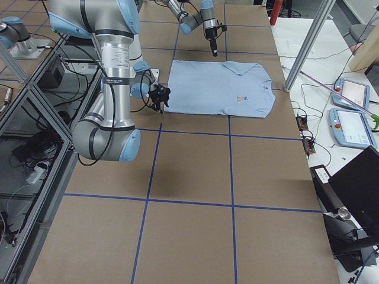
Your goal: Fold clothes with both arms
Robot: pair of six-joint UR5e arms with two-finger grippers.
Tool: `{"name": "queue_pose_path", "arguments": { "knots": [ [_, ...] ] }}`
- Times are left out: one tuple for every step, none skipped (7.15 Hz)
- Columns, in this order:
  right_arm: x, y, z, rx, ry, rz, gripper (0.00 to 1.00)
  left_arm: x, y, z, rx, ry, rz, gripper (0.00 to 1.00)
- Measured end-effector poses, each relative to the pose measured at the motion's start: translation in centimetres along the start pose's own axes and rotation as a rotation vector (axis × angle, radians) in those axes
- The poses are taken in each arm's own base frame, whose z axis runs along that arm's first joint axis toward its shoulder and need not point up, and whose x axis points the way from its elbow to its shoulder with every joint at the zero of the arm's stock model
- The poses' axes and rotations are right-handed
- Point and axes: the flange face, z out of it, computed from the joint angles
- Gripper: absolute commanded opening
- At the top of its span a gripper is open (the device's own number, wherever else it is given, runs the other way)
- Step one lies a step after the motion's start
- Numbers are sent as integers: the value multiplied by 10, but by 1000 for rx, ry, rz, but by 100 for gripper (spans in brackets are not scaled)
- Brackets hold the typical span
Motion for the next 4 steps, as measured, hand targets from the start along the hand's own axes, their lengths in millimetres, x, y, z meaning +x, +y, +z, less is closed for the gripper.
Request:
{"name": "queue_pose_path", "arguments": {
  "knots": [
    [0, 1, 0, -1, 0, -1, 50, 0, 0, 0, 0, 0, 0, 99],
    [0, 1, 0, -1, 1, -1, 31, 0, 0, 0, 0, 0, 0, 99],
    [1, 1, 1, -1, 2, -2, 19, 0, 0, 0, 0, -1, 0, 99],
    [1, 2, 1, -2, 2, -4, 2, -1, 0, 0, 1, -1, 0, 99]
  ]
}}
